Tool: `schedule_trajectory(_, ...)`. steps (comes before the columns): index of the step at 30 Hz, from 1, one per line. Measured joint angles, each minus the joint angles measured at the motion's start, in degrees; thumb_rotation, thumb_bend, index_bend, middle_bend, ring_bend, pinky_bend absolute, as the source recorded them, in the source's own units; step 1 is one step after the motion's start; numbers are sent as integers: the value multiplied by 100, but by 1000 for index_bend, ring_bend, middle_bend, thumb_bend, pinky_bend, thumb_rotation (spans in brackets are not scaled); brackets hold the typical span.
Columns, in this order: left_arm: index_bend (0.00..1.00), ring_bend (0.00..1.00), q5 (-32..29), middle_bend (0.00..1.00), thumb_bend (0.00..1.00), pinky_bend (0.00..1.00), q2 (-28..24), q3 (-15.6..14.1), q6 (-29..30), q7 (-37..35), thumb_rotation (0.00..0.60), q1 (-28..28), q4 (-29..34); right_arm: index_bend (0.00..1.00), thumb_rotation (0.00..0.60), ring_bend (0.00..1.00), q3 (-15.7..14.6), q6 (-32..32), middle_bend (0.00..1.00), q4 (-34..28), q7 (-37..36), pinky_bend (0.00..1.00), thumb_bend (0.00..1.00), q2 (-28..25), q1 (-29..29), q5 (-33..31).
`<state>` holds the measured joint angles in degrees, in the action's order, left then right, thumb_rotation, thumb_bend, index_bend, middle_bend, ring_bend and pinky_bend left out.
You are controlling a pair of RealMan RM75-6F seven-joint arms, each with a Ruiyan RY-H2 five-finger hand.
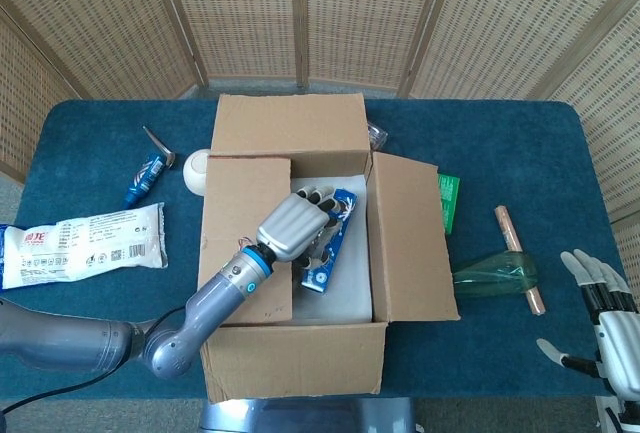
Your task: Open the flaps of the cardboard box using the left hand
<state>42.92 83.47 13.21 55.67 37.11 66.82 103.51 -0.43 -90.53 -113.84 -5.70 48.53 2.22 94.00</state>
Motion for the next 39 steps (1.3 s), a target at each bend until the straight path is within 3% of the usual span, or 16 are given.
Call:
schedule_trajectory(1, 573, 69, -31, 248, 0, 81, 7, -2, -5, -9, 344, 6, -1, 0, 600, 0, 0, 0, 0, 0, 3, 0, 0, 0, 0, 0)
schedule_trajectory(3, 573, 53, -98, 237, 0, 59, 9, -7, -11, -12, 304, 17, 5, 0, 600, 0, 1, 0, 0, -1, 10, 0, 0, 2, -1, 2)
schedule_trajectory(12, 572, 33, -424, 203, 0, 48, -18, -43, 15, 108, 290, 120, 31, 0, 600, 0, 0, 7, 0, -1, 30, 0, 0, 7, -5, 9)
schedule_trajectory(23, 581, 31, 23, 196, 0, 36, 78, 23, -70, -41, 290, 242, -277, 0, 600, 0, 18, 40, 0, -1, 34, 0, 0, 14, -24, -47)
schedule_trajectory(32, 583, 33, -225, 205, 0, 41, 195, -62, -145, 66, 292, 351, -404, 0, 600, 0, 29, 16, 0, 6, -48, 0, 0, -16, -17, -67)
schedule_trajectory(39, 622, 33, -495, 221, 0, 41, -41, -140, -243, 236, 293, 437, -240, 0, 600, 0, 34, -6, 0, 1, -61, 0, 0, -24, -12, -57)
